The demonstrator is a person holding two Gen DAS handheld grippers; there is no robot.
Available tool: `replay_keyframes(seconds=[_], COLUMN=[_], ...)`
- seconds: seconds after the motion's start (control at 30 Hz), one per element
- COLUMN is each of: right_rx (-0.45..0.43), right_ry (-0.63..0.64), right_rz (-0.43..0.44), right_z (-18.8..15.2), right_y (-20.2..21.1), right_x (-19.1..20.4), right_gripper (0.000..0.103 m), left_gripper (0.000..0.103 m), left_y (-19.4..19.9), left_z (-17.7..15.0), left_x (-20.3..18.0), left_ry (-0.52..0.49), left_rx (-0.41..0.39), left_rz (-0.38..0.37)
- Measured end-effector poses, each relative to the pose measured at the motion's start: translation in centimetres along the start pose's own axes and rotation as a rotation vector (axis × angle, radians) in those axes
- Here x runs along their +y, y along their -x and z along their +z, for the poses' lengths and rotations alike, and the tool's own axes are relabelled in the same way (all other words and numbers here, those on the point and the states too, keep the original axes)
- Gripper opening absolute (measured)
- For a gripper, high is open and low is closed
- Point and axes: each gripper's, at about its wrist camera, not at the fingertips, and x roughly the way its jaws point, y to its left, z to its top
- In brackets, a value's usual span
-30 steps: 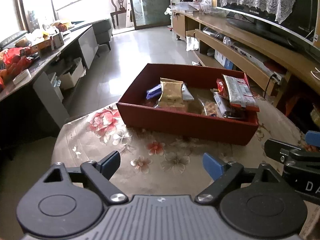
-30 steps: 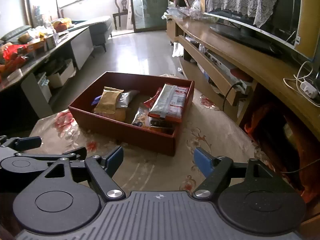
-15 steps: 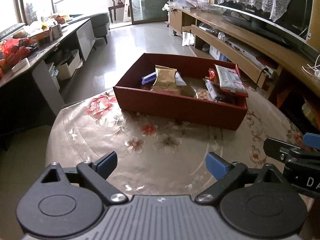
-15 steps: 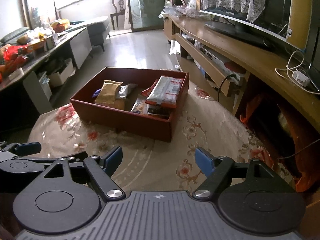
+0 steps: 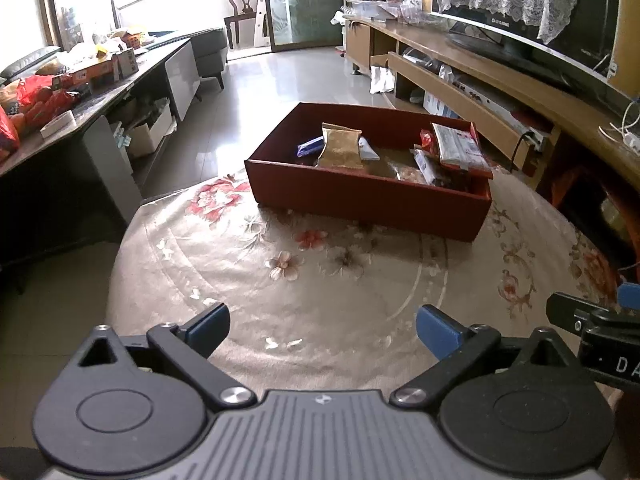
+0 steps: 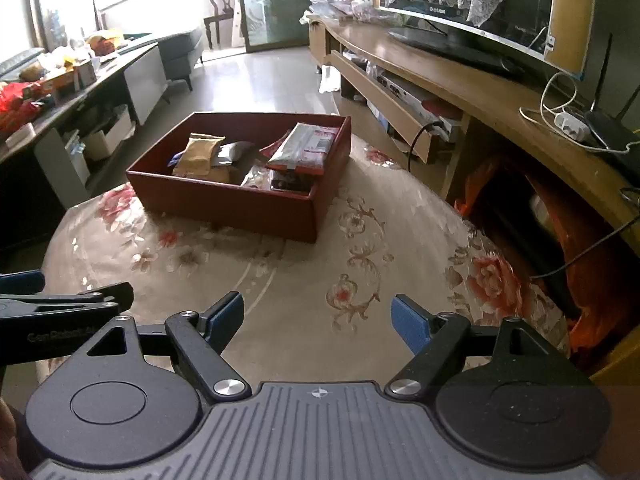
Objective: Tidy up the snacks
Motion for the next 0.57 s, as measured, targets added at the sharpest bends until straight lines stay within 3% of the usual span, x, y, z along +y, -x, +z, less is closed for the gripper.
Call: replay_keyframes(seconds=[0.57], right_rx=[0.007], right_ry=[0.026], right_rz=[0.026], right_z=[-1.1], right_y=[0.9], right_x=[0.5], right_gripper=[0.087], left_gripper=[0.103], left_y=[2.0], left_z=[-1.2], left_x=[-0.8], left_ry=[-0.048], left_rx=[-0.02], left_rz=[0.032])
